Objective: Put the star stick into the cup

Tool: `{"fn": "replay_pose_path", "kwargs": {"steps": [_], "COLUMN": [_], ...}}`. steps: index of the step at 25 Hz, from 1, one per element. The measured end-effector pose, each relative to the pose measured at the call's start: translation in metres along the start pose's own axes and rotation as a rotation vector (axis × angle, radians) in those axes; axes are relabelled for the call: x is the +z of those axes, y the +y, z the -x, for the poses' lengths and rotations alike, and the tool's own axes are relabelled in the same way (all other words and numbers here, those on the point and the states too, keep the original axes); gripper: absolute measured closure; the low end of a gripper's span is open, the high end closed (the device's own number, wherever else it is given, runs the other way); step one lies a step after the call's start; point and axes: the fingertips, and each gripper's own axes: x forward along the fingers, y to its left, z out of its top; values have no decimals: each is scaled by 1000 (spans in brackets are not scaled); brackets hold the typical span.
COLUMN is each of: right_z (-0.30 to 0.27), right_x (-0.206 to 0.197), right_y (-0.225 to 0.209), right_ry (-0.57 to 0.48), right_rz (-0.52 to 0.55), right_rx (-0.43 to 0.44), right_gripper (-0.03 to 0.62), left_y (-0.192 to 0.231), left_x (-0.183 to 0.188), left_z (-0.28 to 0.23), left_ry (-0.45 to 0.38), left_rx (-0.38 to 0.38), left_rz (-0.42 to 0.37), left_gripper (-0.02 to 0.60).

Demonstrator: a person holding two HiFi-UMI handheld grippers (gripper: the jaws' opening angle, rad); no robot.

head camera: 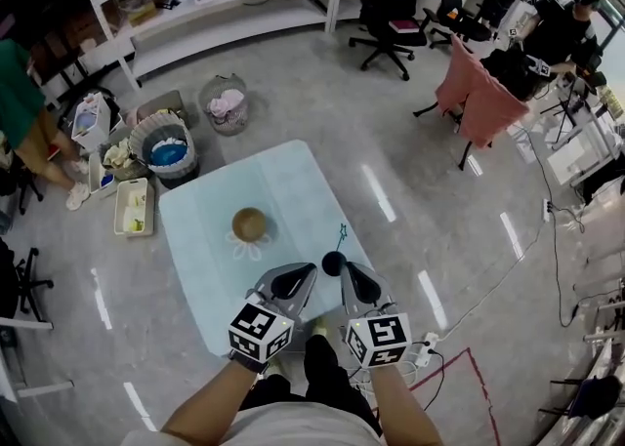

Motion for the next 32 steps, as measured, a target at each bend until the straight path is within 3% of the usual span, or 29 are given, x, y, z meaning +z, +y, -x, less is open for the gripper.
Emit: {"fn": "replay_pose_path", "kwargs": {"steps": [17, 32], "right_z": [59, 104], "right_x": [88, 105], "right_y": [51, 80], "right_ry": [-184, -260], "right_rz": [29, 69], "right_rx": [-26, -42], "right_gripper": [582, 582], "left_y": [-32, -63], "left_x": [84, 104], "left_z": [69, 108], "left_ry": [-141, -212], "left_rx": [-40, -54], "left_rz": [-70, -124], "left_gripper": [575, 575]}}
